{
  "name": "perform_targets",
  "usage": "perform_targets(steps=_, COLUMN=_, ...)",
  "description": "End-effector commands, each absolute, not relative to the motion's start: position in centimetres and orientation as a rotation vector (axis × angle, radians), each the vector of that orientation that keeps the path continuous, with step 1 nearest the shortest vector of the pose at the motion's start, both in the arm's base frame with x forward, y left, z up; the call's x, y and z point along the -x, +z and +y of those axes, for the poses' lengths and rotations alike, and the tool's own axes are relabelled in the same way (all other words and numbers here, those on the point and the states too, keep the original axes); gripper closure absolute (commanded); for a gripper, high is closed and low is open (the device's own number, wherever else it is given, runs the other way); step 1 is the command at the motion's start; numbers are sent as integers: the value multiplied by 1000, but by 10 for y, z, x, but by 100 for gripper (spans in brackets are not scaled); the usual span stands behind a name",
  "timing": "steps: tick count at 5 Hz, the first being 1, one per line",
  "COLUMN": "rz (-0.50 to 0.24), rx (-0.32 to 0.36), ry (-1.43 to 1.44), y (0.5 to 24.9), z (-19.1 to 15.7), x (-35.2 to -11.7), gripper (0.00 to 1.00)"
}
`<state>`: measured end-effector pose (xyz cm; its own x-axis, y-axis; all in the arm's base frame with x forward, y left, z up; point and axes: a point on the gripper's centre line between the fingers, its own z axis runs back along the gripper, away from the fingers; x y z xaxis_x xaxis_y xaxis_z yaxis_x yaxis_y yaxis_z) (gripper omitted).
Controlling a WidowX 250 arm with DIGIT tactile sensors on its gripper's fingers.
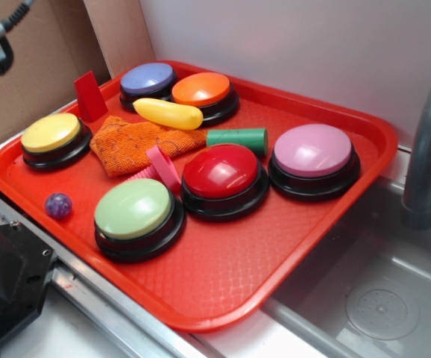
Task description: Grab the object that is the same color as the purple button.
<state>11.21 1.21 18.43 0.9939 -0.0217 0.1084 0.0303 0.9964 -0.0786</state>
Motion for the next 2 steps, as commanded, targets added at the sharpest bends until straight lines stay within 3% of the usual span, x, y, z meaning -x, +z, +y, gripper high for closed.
perform_targets(steps=1, rz=-95, rx=37, ry=-65, y=125, z=37, x=-119, gripper=0)
perform_targets(steps=2, rz=-97, rx=73, ry=-90, y=98, z=46, x=-120, gripper=0)
